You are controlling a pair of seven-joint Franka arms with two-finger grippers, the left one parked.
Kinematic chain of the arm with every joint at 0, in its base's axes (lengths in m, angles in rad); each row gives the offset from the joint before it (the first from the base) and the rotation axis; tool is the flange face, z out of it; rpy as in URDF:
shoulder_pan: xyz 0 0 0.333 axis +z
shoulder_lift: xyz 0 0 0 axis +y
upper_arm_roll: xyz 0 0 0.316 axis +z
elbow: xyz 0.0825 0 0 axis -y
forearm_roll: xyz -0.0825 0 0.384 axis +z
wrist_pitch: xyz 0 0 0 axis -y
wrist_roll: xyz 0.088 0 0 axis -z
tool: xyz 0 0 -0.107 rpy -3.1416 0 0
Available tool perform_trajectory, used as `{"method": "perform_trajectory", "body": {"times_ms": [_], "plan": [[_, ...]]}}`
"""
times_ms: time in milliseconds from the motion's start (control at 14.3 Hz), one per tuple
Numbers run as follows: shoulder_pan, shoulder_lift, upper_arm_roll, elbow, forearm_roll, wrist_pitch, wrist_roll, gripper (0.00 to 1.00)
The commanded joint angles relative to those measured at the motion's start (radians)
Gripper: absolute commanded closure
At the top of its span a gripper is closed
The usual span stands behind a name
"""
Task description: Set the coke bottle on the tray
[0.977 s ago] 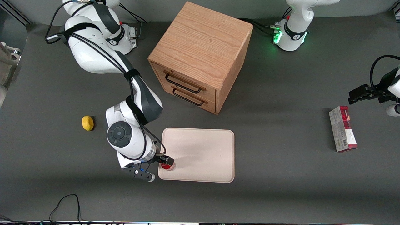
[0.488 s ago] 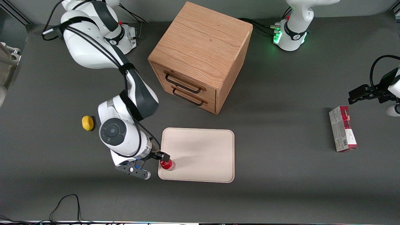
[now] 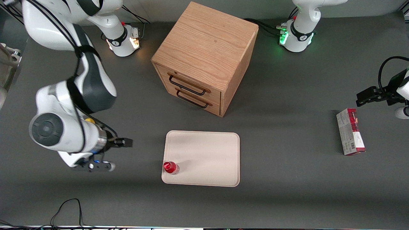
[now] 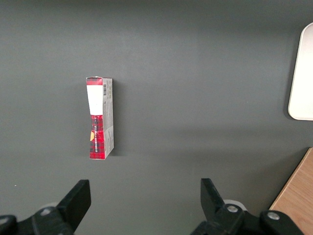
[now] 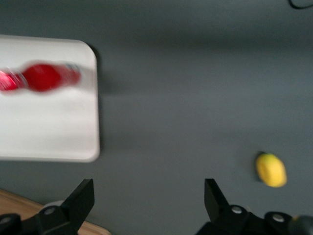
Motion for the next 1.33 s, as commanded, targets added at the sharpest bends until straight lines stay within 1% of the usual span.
{"method": "perform_trajectory", "body": {"times_ms": [0,140,209,279,349,628,1256], "plan": [[-0.058,-0.344,-0.013,-0.417,0.057,0.074,-0.159,0.00],[-0.032,-0.473,-0.117,-0.503,0.134,0.060,-0.248,0.00],[0.011,-0.516,-0.168,-0.531,0.148,0.049,-0.284,0.00],[0.054,-0.538,-0.225,-0.533,0.148,0.019,-0.321,0.00],[0.089,-0.544,-0.260,-0.528,0.148,-0.013,-0.351,0.00],[0.094,-0.544,-0.264,-0.487,0.133,-0.058,-0.355,0.00],[0.086,-0.529,-0.264,-0.428,0.133,-0.076,-0.352,0.00]]}}
